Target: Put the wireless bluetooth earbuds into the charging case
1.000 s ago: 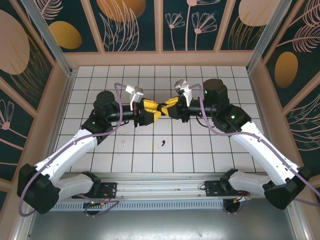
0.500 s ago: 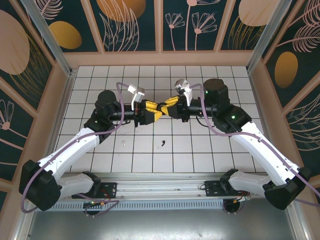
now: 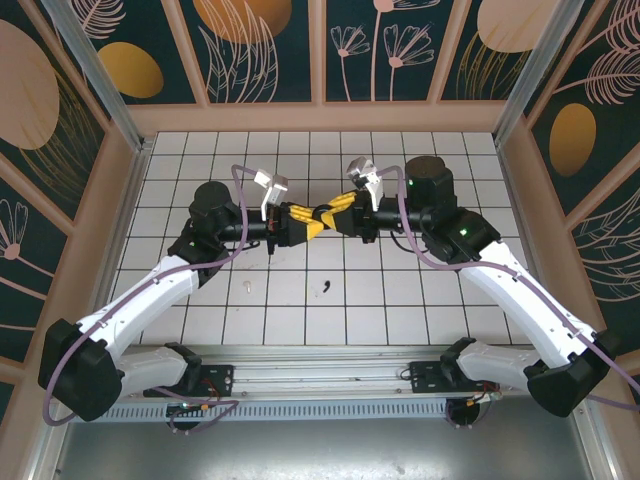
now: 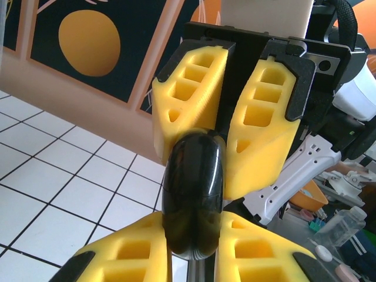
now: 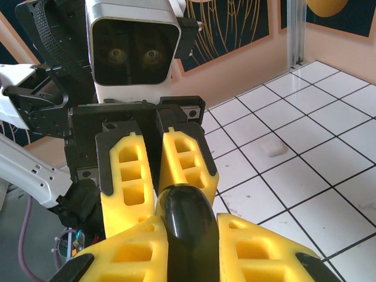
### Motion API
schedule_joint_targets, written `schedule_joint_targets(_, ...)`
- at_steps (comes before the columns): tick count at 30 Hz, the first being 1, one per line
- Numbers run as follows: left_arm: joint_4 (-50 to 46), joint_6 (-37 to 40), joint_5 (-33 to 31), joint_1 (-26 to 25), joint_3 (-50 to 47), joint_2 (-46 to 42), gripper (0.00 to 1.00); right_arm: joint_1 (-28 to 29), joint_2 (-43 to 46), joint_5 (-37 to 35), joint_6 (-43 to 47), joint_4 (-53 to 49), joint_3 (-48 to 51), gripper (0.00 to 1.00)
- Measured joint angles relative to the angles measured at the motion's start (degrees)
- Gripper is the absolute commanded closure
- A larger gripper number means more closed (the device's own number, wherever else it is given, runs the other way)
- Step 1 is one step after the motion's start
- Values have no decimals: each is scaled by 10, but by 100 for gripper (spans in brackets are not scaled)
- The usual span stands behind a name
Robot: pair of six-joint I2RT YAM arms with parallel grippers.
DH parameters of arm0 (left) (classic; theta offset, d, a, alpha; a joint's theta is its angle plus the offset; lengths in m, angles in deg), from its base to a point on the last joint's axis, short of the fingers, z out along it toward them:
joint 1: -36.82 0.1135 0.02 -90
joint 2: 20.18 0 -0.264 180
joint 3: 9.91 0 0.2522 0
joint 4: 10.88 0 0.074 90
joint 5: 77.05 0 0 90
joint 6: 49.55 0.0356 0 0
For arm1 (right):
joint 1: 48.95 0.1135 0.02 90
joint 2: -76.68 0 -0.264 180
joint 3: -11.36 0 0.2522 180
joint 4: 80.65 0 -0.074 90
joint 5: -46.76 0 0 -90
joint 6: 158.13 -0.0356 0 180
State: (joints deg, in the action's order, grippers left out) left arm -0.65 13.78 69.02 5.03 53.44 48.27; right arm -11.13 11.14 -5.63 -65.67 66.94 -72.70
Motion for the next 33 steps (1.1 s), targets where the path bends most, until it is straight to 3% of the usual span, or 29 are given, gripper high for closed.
schedule_joint_targets(5, 0, 1, -12, 0, -4, -7, 90, 0, -2, 1, -10, 3, 0, 69)
schedule_joint_targets(10, -2, 14, -45, -2, -20, -22, 91, -3, -3, 17, -47, 31, 9, 43)
schedule_joint_targets(13, -11, 23, -69, -2, -31, -33, 96, -7, -3, 20, -64, 43, 10, 36)
schedule_joint_targets(18, -34, 35, -90, -2, -36, -50, 100, -8, 5, 26, -92, 83, 26, 32)
schedule_joint_targets(25, -36, 37, -108, -2, -53, -73, 100, -7, 59, 28, -140, 181, 127, 30)
schedule_joint_targets(33, -26, 37, -106, -2, -54, -73, 100, 16, 33, 12, -148, 193, 131, 30)
